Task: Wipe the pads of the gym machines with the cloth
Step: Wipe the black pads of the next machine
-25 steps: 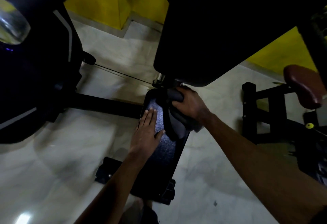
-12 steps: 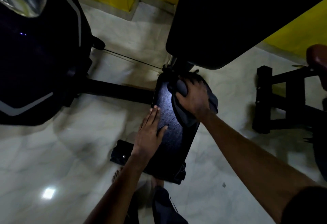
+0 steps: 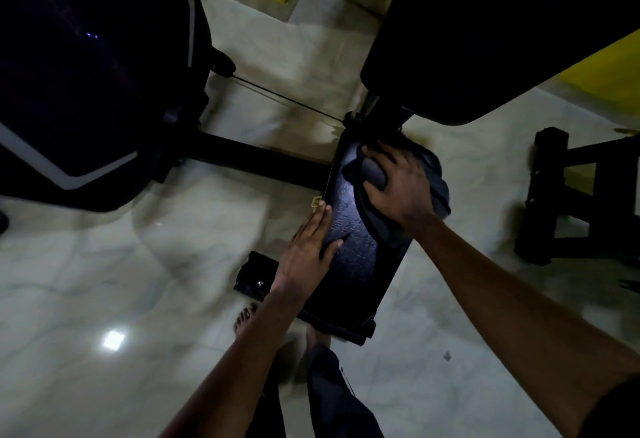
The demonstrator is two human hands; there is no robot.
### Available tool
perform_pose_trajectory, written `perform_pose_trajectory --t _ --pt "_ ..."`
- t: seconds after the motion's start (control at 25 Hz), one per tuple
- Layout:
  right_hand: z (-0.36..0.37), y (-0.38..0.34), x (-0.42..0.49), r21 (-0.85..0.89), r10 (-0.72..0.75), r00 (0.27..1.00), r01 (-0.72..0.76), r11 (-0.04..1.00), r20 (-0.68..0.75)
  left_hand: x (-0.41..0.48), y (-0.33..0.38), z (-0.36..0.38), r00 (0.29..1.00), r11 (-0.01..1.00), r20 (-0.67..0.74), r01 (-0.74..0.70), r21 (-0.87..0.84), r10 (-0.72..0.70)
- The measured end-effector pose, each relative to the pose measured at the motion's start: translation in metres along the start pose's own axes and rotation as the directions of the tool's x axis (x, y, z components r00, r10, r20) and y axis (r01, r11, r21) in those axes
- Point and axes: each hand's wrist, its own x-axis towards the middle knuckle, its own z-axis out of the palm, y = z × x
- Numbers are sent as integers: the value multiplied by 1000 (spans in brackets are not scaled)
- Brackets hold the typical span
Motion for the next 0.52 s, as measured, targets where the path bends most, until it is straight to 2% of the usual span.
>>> perform_pose_trajectory --t 0.08,0.12,0.2,0.28,0.36,0.44,0.52 --pt "2 -24 14 -39 106 992 -109 993 -68 -5 -2 1 1000 1000 3 4 -17 -4" --pt "3 -35 18 -72 77 995 -81 994 -59 -8 -2 1 1000 1000 8 17 -25 -17" --pt "8 -46 19 -136 -99 994 104 985 42 -14 -4 1 1000 999 -5 25 -23 -25" --pt "8 -41 25 -125 -269 955 284 951 124 -20 -6 0 1000 1000 -7 24 -15 -24" --pt "3 -30 42 -81 -351 924 366 927 150 -22 -6 -2 1000 1000 7 28 -3 -28" --pt "-3 -26 61 11 -357 924 359 933 138 -20 -4 -6 999 999 10 43 0 -43" --pt "-5 -25 67 69 -275 958 270 960 81 -19 -1 -9 999 999 8 43 8 -44"
